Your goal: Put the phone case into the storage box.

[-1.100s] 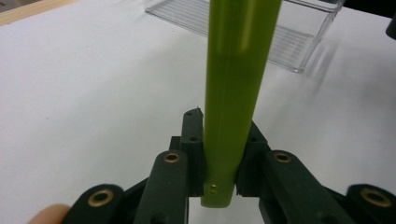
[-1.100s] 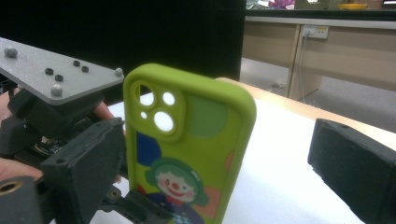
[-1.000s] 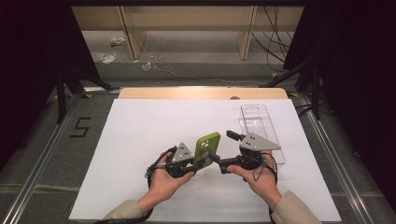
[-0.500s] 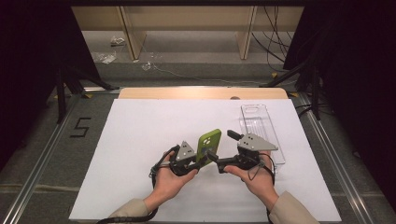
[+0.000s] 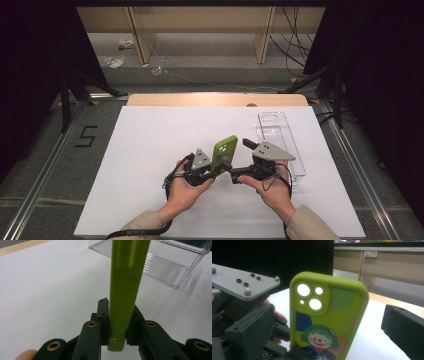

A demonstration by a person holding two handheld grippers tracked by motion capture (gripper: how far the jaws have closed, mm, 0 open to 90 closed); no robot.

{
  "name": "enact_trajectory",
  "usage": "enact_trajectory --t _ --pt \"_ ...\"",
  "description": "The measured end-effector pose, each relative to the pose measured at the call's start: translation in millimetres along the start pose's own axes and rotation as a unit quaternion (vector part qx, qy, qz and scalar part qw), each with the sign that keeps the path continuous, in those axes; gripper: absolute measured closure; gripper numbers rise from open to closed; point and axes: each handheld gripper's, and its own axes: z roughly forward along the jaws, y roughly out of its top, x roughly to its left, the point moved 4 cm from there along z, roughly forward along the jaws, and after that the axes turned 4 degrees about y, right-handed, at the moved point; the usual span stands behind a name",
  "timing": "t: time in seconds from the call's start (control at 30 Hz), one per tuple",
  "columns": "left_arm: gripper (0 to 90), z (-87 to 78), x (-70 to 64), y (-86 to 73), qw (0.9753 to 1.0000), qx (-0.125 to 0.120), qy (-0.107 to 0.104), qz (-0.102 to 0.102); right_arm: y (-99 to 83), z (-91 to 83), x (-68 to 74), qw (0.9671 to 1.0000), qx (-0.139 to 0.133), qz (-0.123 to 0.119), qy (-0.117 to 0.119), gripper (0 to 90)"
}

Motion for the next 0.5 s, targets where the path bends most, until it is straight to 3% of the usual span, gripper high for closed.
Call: enact_trajectory --t 0.5 --pt "76.5 6.4 -7.4 2.4 1.0000 0.001 0.000 0.003 -0.6 3.7 -6.8 0.9997 -0.004 0.009 -0.024 0.3"
